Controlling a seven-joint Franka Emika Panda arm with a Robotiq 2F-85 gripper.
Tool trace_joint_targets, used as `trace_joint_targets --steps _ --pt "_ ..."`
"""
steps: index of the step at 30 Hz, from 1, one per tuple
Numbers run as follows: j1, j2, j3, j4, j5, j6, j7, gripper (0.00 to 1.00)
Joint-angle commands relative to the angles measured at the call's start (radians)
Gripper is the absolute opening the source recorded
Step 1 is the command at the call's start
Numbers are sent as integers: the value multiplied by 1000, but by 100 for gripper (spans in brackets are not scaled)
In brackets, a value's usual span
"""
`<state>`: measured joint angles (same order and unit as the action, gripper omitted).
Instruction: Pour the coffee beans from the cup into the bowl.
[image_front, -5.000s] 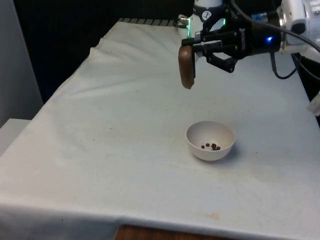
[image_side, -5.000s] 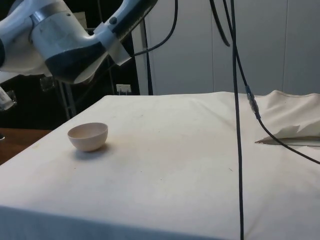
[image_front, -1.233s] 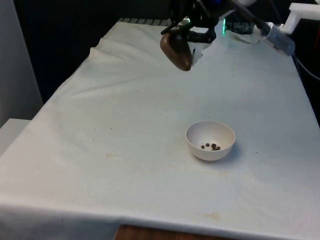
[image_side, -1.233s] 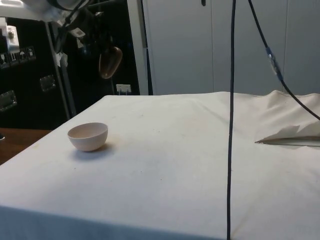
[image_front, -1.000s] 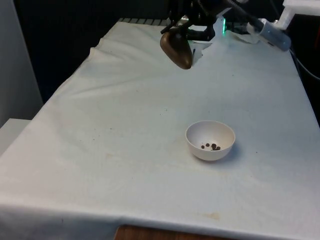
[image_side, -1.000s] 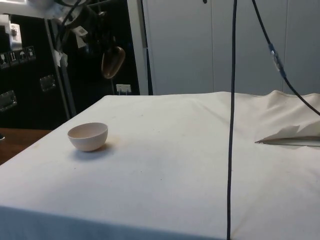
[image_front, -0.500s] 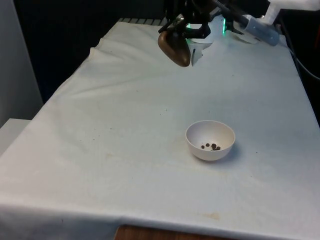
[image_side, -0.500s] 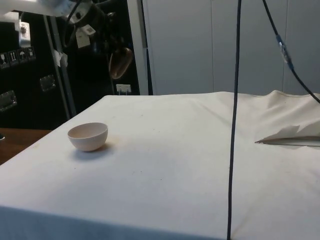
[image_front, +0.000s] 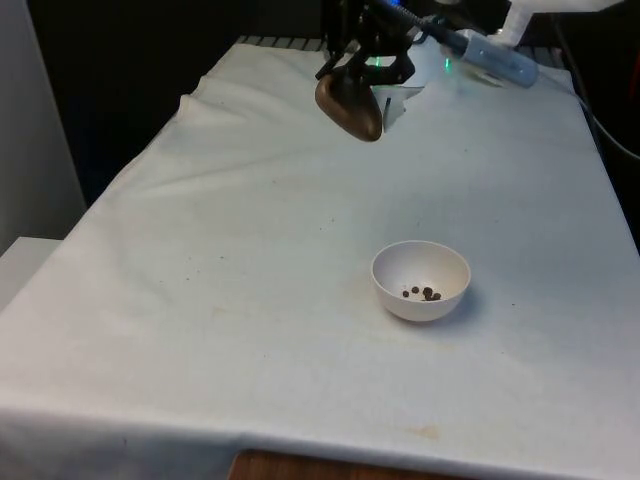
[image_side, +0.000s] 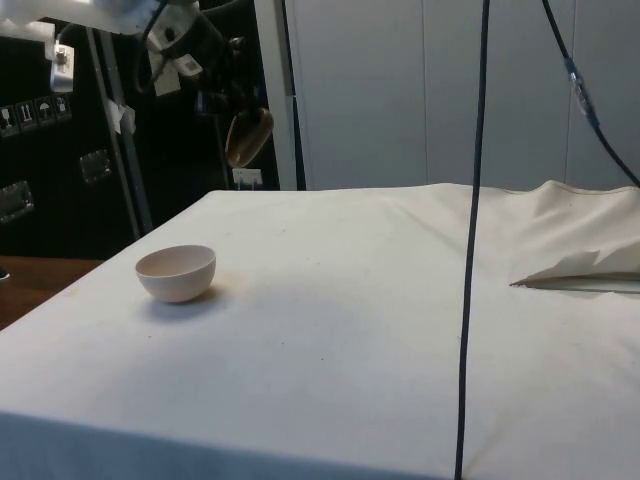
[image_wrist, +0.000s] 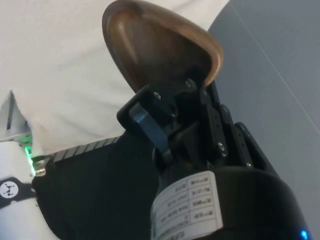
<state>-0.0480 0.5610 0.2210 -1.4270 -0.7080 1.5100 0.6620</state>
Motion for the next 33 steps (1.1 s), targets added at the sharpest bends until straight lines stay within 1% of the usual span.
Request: trace_joint_targets --steps 1,6,7,8,9,10,13,16,17,19,21,22,24,25,26,29,31,32,33 --pt "-12 -9 2 -13 19 29 -6 12" --pt "-9 -11 -16 -19 40 40 -14 12" --pt "-7 -8 -20 -14 44 38 -16 12" --pt "0 -1 -25 -6 37 22 -12 12" --pt "-6 -6 -22 -11 45 37 -17 12" --pt "-6 -4 -23 -9 46 37 -17 12" --pt "-1 2 -24 -1 43 31 -15 12" --pt "-1 5 -25 2 42 34 -11 12" --pt "2 2 -26 -2 38 27 -10 12" --pt "-4 3 -26 -2 43 45 -8 12" --pt "-6 0 -29 -8 46 58 -4 12" --pt "-7 -2 -34 -16 50 75 1 12" --pt "-7 -4 -39 -25 55 91 7 12" --pt "1 2 -45 -15 50 69 4 12" --pt "-8 -6 -42 -31 57 101 9 12" --pt "-9 -10 -52 -49 65 126 14 12" --pt "-11 -18 -65 -74 75 155 18 12" --pt "0 -4 -69 -51 68 121 15 12" --pt "-10 -21 -70 -84 78 166 19 12"
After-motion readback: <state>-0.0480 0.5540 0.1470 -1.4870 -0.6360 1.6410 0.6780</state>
